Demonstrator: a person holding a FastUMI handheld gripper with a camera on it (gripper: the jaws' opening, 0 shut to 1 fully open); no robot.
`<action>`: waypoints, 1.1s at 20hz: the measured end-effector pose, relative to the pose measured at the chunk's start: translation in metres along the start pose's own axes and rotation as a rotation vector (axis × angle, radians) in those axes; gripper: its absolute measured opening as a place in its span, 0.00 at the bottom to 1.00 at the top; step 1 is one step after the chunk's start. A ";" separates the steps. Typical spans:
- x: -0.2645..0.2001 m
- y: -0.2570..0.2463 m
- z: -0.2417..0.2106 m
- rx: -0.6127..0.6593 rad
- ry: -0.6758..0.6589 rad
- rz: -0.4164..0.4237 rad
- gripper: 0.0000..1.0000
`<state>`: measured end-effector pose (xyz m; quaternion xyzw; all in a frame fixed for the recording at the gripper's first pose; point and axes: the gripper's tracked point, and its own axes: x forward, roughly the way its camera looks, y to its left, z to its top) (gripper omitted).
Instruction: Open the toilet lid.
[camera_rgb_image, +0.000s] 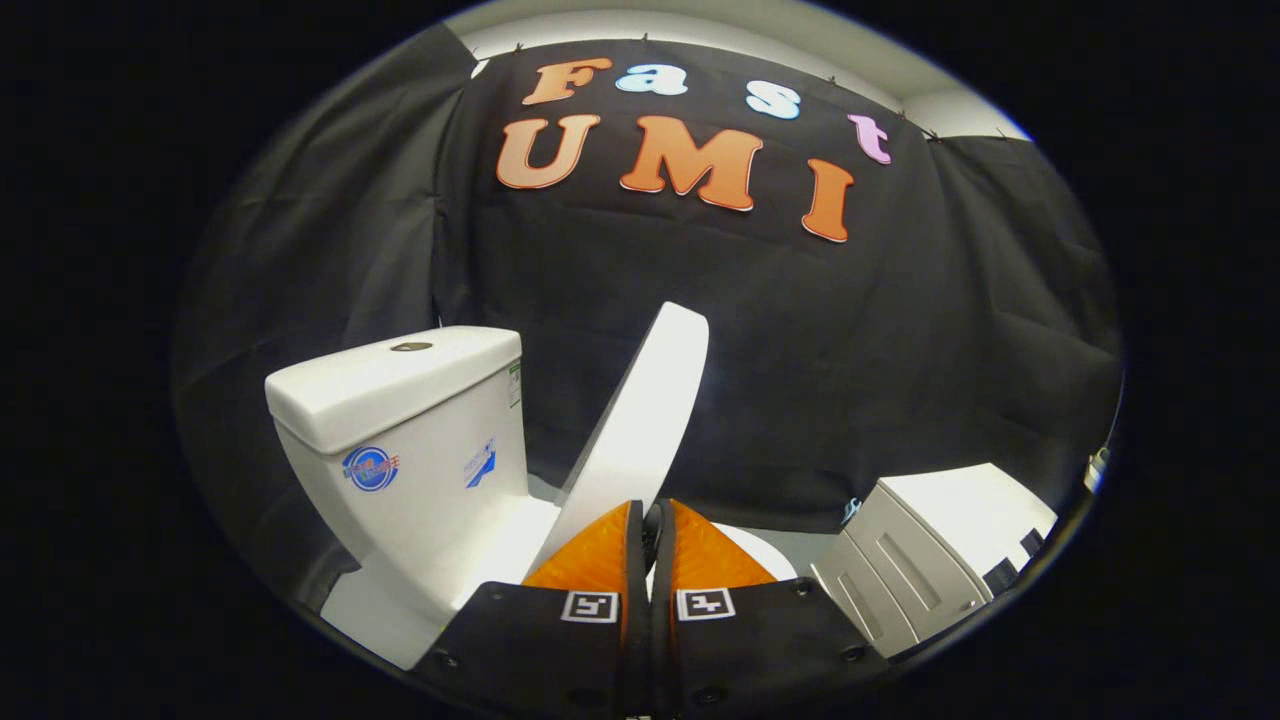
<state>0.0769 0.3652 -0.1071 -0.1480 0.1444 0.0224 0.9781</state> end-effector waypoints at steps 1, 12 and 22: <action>-0.001 0.007 0.003 -0.006 -0.004 0.001 0.08; -0.003 0.068 0.025 -0.092 -0.049 0.003 0.08; -0.003 0.149 0.035 -0.175 -0.073 0.111 0.08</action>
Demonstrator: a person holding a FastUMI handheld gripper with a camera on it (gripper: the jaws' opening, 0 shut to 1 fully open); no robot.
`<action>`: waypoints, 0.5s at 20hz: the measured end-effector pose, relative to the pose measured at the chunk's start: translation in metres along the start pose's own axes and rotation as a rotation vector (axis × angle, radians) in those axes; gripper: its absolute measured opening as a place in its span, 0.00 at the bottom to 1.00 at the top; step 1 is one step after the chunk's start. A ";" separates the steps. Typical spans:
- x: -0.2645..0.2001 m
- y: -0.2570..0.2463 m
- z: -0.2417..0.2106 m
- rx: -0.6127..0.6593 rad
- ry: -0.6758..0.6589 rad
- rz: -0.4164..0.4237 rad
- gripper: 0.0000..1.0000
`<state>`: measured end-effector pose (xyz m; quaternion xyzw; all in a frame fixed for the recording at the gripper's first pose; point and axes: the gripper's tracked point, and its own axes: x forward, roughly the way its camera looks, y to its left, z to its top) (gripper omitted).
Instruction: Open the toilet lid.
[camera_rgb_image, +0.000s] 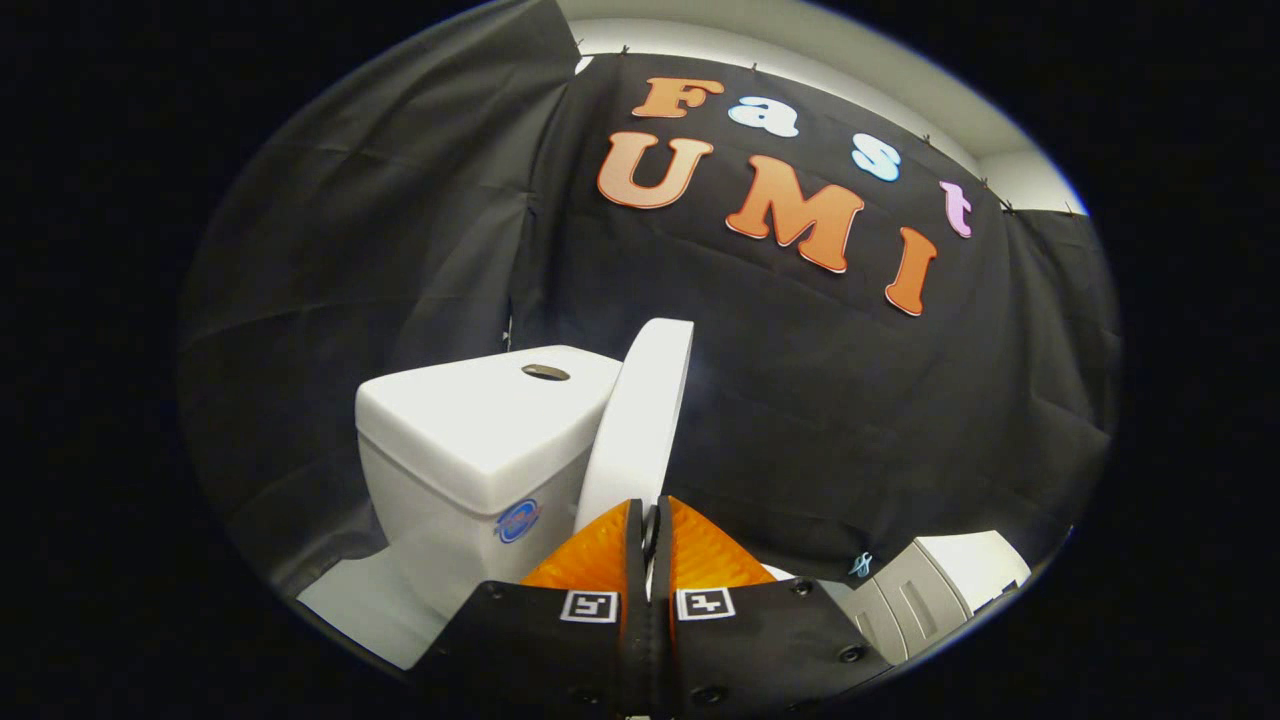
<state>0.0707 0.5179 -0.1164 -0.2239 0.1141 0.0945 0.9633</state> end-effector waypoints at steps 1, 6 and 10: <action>0.000 0.007 0.002 -0.005 -0.002 0.008 0.08; 0.002 0.022 0.006 -0.001 0.007 0.020 0.08; 0.000 0.018 0.005 -0.021 0.003 -0.012 0.08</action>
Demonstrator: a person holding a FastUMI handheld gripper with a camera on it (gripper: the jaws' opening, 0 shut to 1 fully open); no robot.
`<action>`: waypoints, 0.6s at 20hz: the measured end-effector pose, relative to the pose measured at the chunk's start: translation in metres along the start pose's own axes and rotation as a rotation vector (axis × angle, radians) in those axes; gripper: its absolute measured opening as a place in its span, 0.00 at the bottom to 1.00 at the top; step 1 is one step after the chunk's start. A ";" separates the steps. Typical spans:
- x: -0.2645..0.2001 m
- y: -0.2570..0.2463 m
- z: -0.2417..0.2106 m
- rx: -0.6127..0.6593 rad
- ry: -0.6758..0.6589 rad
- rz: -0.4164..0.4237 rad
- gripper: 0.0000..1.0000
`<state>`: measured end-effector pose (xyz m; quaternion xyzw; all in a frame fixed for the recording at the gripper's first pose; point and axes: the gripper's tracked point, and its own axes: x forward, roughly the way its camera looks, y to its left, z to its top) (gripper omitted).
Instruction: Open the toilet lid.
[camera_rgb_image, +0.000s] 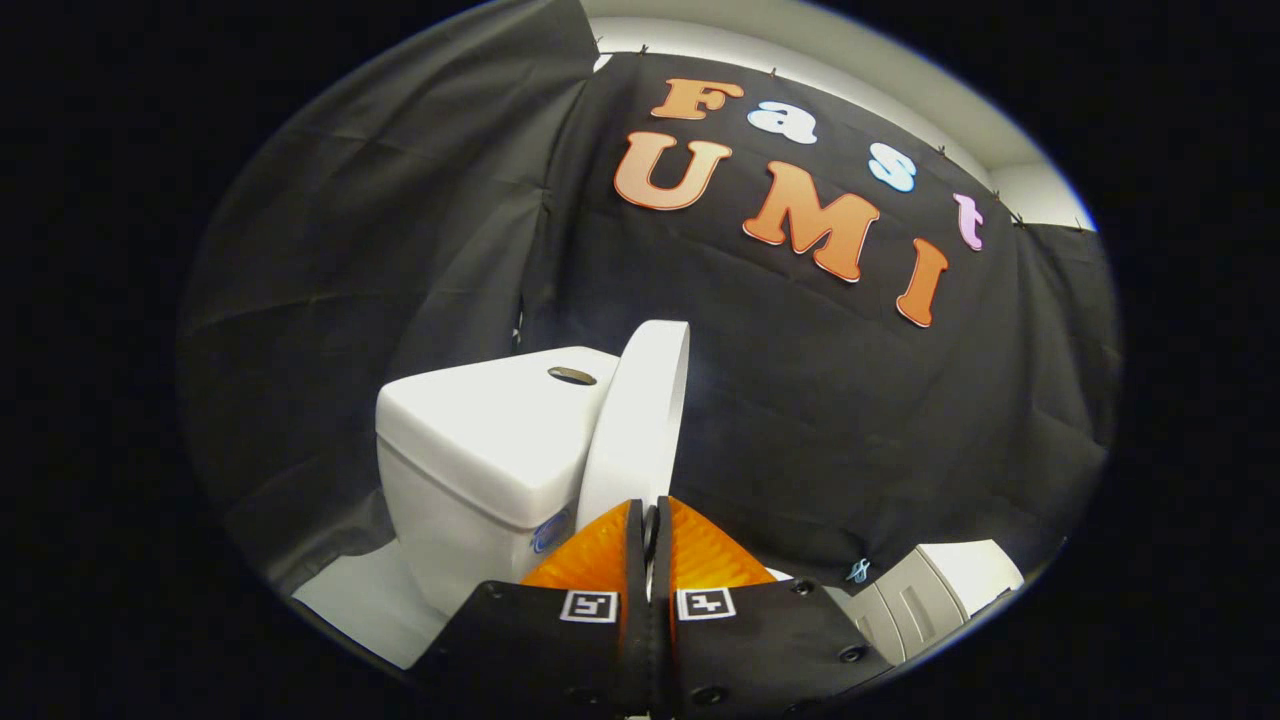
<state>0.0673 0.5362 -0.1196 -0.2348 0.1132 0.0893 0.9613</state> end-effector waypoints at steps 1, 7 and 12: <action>0.002 -0.001 -0.001 0.001 0.002 -0.004 0.08; 0.000 0.001 0.004 0.062 0.008 0.054 0.23; -0.014 0.009 0.022 0.075 -0.042 0.138 0.76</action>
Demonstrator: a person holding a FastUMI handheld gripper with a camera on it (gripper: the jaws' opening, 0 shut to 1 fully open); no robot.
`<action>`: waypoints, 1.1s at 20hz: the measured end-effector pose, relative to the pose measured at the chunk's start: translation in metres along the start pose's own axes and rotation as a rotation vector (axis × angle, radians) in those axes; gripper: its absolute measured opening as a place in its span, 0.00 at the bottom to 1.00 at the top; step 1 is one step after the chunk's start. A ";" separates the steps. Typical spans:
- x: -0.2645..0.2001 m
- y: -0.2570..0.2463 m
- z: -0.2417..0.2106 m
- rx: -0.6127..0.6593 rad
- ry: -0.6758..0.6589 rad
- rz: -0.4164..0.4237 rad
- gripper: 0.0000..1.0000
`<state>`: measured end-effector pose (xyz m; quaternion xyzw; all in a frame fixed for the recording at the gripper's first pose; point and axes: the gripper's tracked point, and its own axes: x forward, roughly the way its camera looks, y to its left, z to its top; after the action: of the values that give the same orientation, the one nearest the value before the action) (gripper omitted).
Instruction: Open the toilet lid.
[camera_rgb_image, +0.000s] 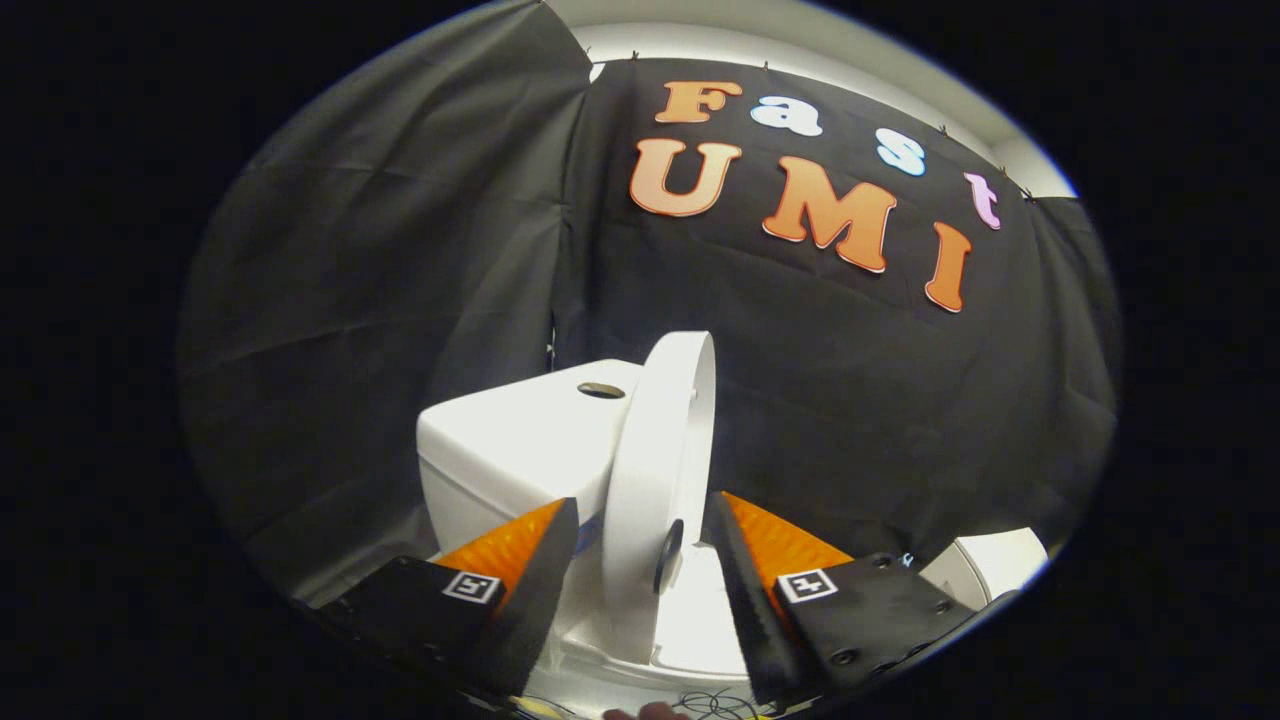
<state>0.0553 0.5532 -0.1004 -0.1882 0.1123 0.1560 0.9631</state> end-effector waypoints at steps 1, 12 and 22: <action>-0.005 -0.002 0.008 0.004 -0.021 0.008 0.89; -0.029 -0.113 0.049 0.141 -0.071 0.000 0.94; -0.100 -0.286 0.067 0.301 -0.150 -0.072 0.94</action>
<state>0.0712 0.3016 0.0812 -0.0337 0.0553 0.1166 0.9911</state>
